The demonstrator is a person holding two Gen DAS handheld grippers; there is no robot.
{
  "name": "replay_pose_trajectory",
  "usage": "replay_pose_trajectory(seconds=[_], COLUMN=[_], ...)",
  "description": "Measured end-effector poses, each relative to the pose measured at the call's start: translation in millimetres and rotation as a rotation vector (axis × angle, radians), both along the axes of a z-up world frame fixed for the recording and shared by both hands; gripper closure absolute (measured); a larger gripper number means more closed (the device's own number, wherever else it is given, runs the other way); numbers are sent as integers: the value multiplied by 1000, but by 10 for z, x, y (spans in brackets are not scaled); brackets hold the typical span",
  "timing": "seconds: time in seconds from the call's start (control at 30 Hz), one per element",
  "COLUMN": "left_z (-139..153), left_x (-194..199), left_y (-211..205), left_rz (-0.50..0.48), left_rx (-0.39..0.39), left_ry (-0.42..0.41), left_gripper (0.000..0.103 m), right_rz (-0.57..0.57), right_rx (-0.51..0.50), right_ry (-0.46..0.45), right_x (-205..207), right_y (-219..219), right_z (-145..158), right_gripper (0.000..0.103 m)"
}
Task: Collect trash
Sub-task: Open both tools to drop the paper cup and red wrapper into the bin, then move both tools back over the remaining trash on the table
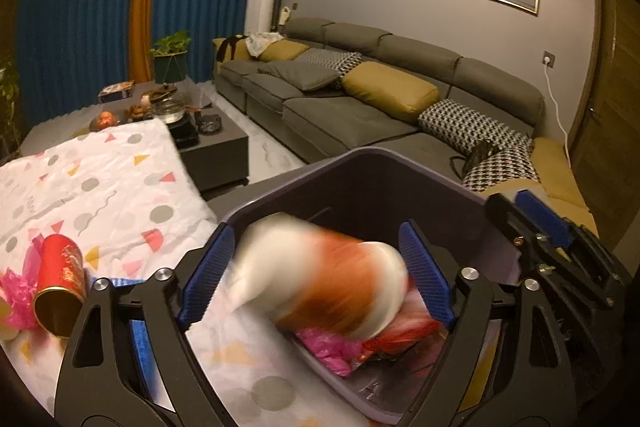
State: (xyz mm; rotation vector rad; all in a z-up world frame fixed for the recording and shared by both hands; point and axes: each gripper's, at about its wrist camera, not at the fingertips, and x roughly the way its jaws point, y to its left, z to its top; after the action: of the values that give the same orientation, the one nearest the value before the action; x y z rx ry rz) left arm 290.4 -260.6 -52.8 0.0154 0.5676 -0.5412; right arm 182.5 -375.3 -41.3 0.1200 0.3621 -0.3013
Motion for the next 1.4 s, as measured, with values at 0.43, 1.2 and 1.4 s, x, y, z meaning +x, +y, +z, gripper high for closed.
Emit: replay_pose_trajectory(seconds=[0.43,1.2,1.4], left_z=[8,-39,-22], left_x=[-260,-1085,-1253], left_y=[675,2692,3121], left_rz=[175,627,697], left_rx=[-21,11,21], left_ry=[-22,-66,-84], left_gripper=[9,9,9], right_rz=[-11,232,280], right_rx=[-24,-31,-43], right_ry=[-31,13,27], right_x=[-189,-302,-242], right_y=[189,1541,1866], right_z=[14,-29,-80], right_gripper=[31,25,25])
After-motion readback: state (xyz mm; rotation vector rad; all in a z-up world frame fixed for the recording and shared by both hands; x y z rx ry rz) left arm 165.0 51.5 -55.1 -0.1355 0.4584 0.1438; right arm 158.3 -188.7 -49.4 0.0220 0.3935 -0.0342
